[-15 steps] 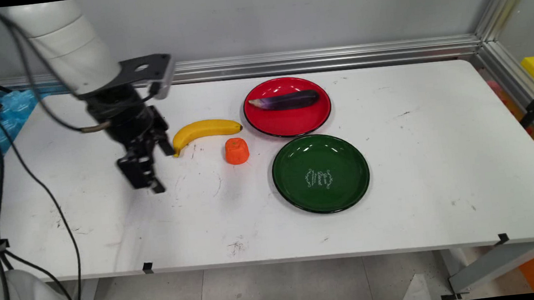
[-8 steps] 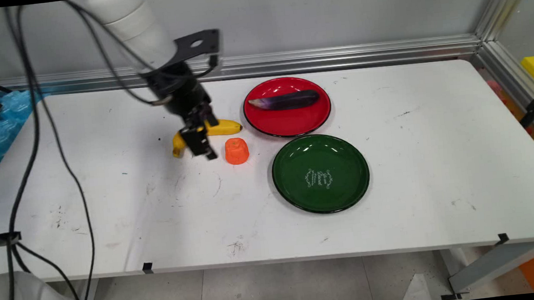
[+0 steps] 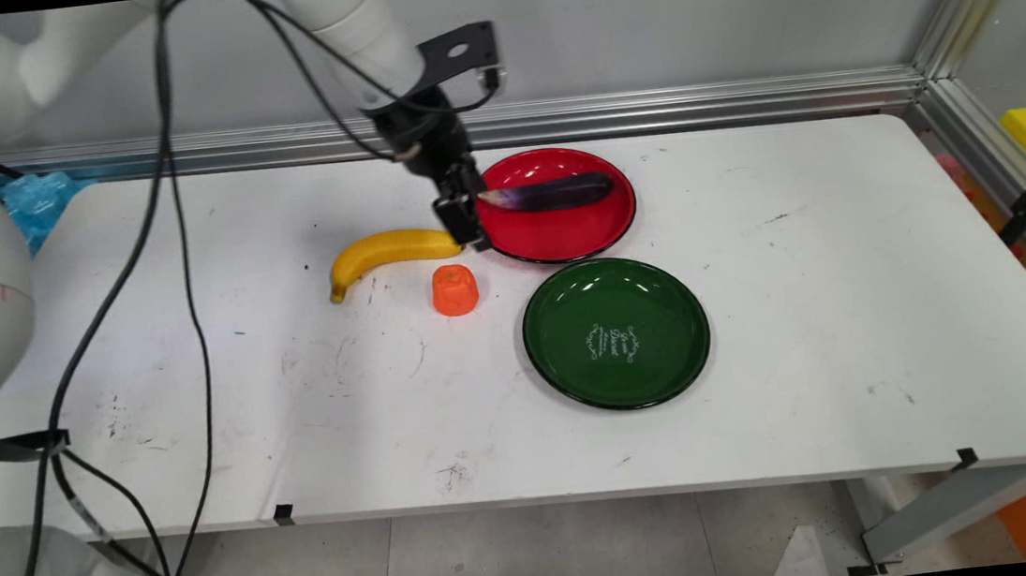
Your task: Pick up the eggplant from the red plate
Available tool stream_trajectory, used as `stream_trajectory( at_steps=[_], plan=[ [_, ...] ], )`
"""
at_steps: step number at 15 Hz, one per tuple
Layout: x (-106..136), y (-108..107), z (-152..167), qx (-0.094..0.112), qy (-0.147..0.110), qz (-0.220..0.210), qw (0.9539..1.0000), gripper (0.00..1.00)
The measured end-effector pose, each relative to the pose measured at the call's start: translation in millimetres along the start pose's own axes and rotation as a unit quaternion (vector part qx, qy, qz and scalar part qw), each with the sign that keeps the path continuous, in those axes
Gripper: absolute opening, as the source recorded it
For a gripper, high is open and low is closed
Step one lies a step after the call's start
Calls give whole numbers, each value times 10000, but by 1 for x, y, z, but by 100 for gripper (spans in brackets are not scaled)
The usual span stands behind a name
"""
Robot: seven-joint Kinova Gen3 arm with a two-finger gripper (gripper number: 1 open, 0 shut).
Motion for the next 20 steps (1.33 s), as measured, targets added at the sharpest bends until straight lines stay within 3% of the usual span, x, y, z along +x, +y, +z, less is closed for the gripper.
stream_trajectory(
  at_steps=[10,20],
  plan=[
    [37,-76,62,384,386,150,9984,100],
    [38,-113,106,423,505,106,9978,100]
  ],
)
